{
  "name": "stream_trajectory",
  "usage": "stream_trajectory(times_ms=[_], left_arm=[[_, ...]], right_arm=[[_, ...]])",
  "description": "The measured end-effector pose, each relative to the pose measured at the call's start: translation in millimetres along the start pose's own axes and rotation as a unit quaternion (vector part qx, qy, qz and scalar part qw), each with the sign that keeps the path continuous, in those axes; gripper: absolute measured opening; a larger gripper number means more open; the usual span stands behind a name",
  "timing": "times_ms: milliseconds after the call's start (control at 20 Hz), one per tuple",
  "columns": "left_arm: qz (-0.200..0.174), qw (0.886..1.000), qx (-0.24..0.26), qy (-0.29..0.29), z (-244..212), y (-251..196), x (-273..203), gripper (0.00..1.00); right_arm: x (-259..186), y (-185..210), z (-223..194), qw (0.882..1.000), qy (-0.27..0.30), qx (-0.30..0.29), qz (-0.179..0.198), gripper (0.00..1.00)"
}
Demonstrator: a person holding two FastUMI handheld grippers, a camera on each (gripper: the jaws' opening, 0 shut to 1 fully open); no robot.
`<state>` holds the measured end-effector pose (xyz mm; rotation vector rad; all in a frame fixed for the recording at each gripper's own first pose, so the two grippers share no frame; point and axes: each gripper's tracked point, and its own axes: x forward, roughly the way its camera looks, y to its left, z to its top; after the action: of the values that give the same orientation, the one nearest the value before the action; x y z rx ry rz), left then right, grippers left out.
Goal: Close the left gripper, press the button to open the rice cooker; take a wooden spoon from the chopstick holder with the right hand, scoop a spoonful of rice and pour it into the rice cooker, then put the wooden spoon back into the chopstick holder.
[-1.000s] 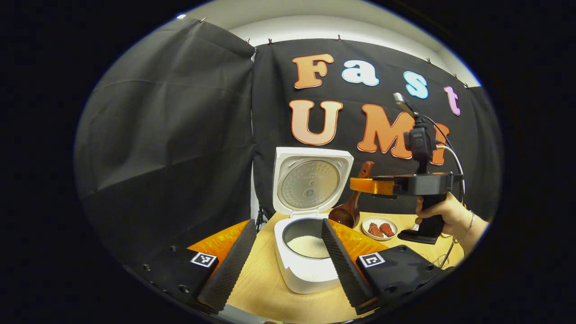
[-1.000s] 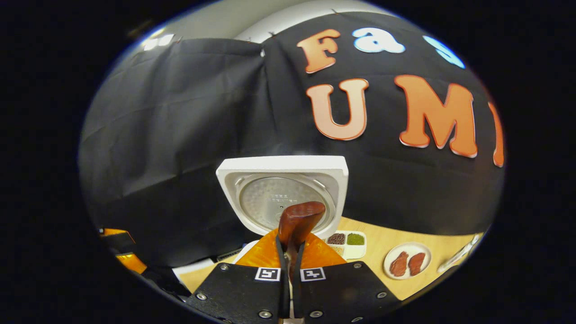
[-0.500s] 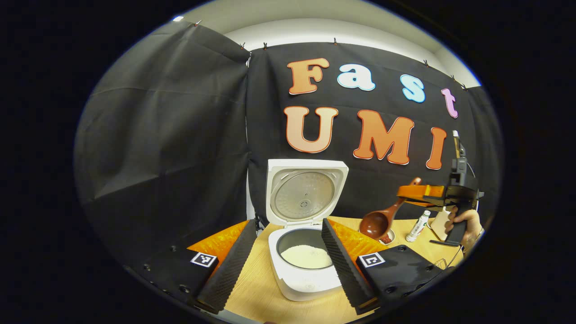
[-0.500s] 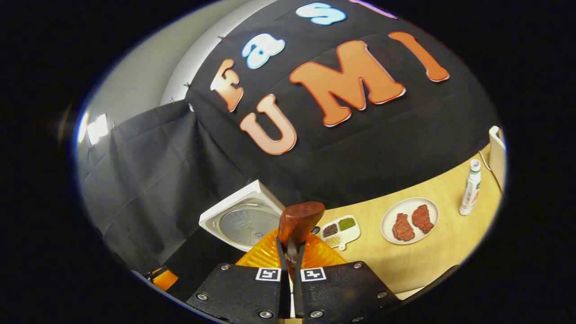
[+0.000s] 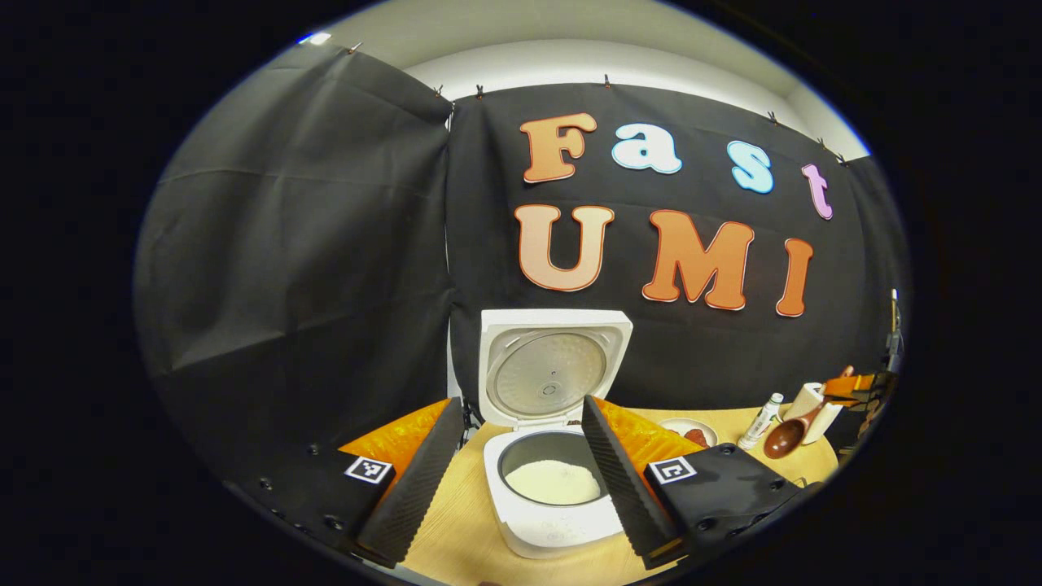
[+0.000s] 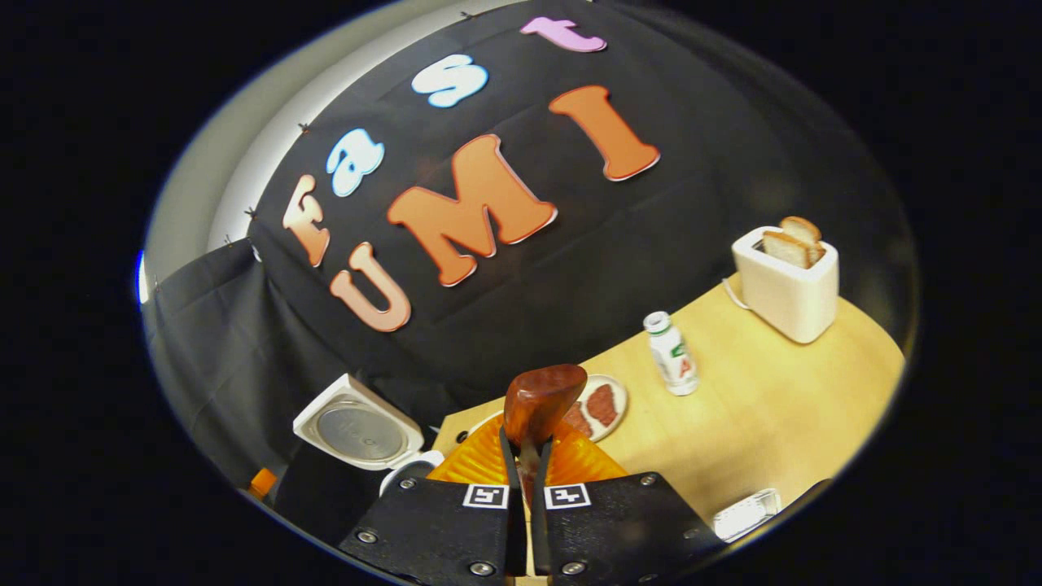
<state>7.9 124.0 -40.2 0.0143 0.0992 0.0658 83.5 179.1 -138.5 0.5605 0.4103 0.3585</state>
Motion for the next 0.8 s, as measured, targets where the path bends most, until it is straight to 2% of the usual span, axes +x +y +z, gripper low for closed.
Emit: stream_trajectory(times_ms=[200,500,800], left_arm=[[-0.003,1.000,0.002,-0.001,3.0,-14.6,9.3,0.99],[-0.021,1.000,0.007,-0.005,9.5,-43.1,20.9,0.99],[-0.020,1.000,0.007,0.000,9.4,-57.3,25.5,0.99]], right_arm=[[-36.1,-66.6,-3.7,0.998,0.002,-0.002,-0.060,0.02],[-82.2,-137.8,-17.7,0.991,0.007,-0.002,-0.132,0.02],[-98.4,-159.2,-52.6,0.987,0.027,0.020,-0.155,0.02]])
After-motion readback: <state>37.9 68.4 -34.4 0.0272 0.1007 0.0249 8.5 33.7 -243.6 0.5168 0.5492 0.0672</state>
